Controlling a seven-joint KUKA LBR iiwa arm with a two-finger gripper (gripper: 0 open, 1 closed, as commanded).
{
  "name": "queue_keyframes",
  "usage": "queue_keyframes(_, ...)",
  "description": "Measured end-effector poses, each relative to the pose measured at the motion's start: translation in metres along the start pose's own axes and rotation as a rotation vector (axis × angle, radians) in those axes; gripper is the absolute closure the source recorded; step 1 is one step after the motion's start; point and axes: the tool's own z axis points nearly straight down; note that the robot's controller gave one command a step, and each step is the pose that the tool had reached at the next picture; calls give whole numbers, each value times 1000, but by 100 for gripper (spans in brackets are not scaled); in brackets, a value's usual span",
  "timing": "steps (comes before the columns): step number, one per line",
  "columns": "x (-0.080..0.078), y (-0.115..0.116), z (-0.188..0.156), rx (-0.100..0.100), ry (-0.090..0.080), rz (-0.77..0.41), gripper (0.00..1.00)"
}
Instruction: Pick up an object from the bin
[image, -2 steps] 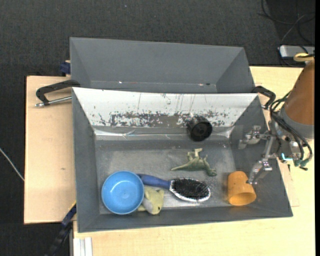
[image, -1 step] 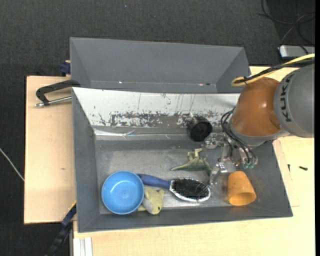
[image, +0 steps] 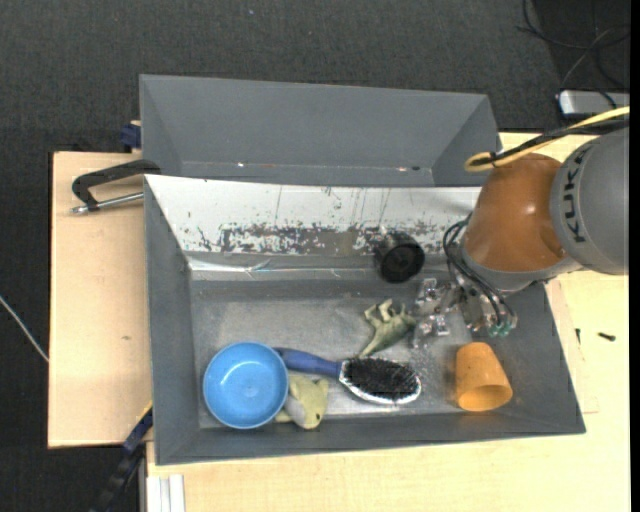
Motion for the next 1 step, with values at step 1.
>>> queue_keyframes(1,-1,15,-146,1,-9,25,100)
